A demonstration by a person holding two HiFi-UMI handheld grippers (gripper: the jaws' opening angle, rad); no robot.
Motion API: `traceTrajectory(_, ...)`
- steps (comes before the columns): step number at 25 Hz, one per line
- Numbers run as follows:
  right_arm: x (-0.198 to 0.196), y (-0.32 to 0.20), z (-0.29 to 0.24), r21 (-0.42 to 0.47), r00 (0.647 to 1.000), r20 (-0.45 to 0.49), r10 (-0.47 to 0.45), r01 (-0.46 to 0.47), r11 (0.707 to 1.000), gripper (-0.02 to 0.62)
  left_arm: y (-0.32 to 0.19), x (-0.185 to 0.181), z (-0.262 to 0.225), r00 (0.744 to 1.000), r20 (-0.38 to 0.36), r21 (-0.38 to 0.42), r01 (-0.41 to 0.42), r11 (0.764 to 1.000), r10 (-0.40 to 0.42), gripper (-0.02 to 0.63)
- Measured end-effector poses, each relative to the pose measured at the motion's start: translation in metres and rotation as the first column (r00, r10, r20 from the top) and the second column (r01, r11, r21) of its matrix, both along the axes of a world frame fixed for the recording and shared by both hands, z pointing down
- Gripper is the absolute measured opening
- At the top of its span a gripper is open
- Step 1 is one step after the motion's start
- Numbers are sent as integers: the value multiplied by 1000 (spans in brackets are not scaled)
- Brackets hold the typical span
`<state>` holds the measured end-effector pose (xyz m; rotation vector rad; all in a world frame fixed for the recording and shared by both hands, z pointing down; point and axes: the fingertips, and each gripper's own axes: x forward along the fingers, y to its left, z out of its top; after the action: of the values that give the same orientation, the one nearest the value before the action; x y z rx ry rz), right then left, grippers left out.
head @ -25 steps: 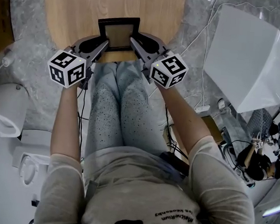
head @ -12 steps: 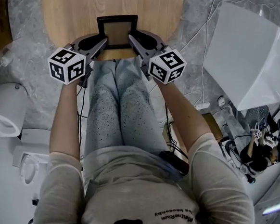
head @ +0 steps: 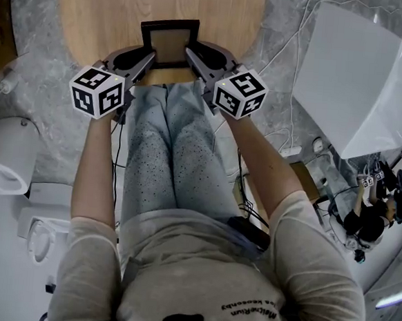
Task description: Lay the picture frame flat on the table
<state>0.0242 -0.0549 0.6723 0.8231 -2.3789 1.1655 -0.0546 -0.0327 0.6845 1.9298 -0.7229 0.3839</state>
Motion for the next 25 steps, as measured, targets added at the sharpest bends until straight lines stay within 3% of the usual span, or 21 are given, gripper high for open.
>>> traceTrajectory(25,-1,-9,24,-86,997,-59,54,-59,995,89,-6,-3,21,993,62,-82,103,991,-98,92)
